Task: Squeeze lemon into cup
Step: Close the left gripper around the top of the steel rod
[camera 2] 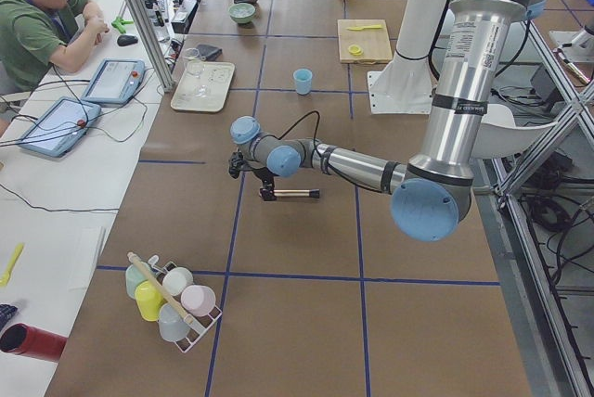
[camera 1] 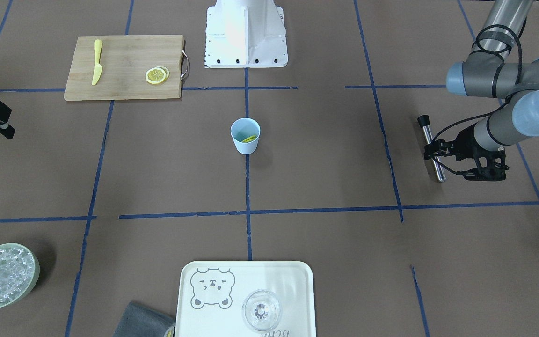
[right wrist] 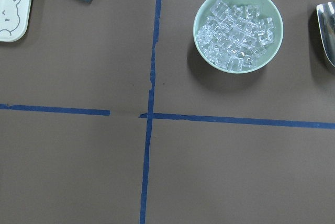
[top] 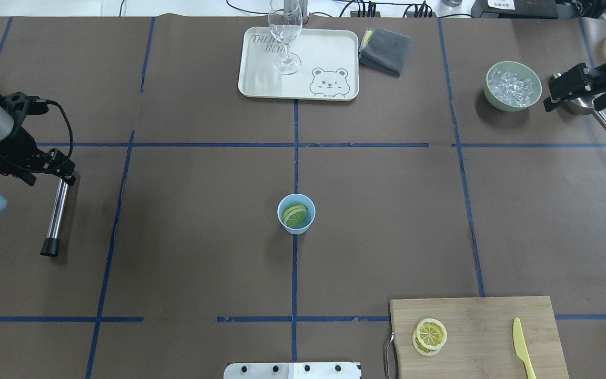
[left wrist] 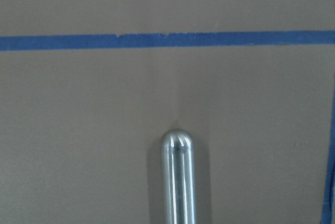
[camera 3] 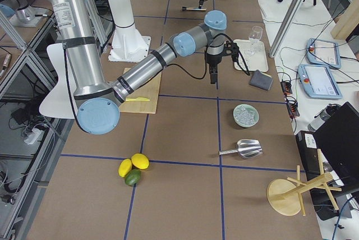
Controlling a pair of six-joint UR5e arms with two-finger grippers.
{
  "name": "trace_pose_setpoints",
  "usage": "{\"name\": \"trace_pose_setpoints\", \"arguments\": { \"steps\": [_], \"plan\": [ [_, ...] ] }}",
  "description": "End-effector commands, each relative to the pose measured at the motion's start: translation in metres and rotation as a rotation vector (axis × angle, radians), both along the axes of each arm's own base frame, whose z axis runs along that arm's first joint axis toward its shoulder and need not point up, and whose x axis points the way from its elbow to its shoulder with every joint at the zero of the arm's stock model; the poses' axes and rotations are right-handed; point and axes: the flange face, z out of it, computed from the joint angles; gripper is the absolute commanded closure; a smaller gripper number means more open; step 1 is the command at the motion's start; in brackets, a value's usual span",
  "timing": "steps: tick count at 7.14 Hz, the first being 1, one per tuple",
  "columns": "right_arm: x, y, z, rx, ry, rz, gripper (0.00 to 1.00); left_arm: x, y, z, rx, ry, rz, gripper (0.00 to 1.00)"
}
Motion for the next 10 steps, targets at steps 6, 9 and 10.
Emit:
{"name": "trace_pose_setpoints", "arguments": {
  "steps": [6, 9, 10],
  "plan": [
    [0.001, 0.001, 0.002, -0.005, 0.001, 0.002, 0.0, 0.012, 0.003, 0.015, -0.025, -0.047, -0.017, 0.0],
    [0.001, 0.001, 0.001, -0.002, -0.001, 0.001, 0.0, 0.019, 0.003, 0.021, -0.017, -0.049, -0.01, 0.0],
    [0.001, 0.001, 0.001, -0.002, -0.001, 0.001, 0.0, 0.019, 0.003, 0.021, -0.016, -0.049, -0.009, 0.0]
  ]
}}
